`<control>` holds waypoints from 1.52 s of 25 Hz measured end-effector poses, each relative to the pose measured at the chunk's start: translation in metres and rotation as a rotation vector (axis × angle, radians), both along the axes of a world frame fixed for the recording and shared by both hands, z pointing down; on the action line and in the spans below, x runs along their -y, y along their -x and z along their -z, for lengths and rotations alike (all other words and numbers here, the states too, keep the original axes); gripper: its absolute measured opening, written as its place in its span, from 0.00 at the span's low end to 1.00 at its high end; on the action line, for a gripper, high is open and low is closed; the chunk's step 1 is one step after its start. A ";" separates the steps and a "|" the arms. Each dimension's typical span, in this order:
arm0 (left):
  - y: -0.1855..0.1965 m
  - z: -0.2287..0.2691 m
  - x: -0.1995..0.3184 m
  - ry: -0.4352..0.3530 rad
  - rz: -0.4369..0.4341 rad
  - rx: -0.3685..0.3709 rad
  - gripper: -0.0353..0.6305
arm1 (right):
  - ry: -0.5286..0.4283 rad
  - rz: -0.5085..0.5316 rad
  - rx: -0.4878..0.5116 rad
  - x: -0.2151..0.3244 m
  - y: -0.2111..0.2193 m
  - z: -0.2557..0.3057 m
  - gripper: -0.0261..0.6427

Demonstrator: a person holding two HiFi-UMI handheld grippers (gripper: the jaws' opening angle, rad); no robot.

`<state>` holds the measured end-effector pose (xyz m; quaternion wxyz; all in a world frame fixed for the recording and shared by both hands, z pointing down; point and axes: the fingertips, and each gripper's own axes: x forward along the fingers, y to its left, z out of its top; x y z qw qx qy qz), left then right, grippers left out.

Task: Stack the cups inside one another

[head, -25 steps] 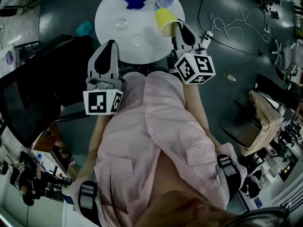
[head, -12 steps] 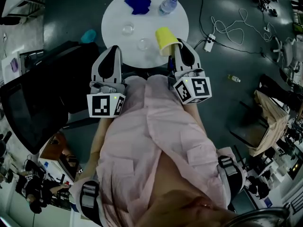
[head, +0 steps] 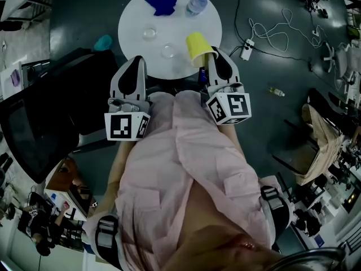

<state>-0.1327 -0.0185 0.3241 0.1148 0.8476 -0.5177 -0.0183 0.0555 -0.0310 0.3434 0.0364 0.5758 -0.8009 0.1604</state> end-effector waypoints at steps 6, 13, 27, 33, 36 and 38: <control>-0.010 0.001 -0.009 0.002 0.025 0.004 0.08 | 0.002 0.038 -0.002 -0.004 -0.006 -0.001 0.09; -0.032 0.002 -0.022 0.002 0.040 0.005 0.08 | -0.012 0.072 -0.009 -0.016 -0.023 0.002 0.09; -0.079 0.003 -0.045 -0.024 0.023 -0.035 0.08 | -0.039 0.068 -0.037 -0.044 -0.061 0.001 0.09; -0.083 -0.006 -0.048 -0.013 0.037 -0.004 0.08 | -0.043 0.068 -0.022 -0.041 -0.070 0.001 0.09; -0.082 -0.006 -0.046 -0.013 0.050 -0.004 0.08 | -0.047 0.075 -0.016 -0.037 -0.071 0.001 0.09; -0.083 -0.006 -0.044 -0.016 0.048 0.000 0.08 | -0.048 0.077 -0.014 -0.035 -0.071 0.001 0.09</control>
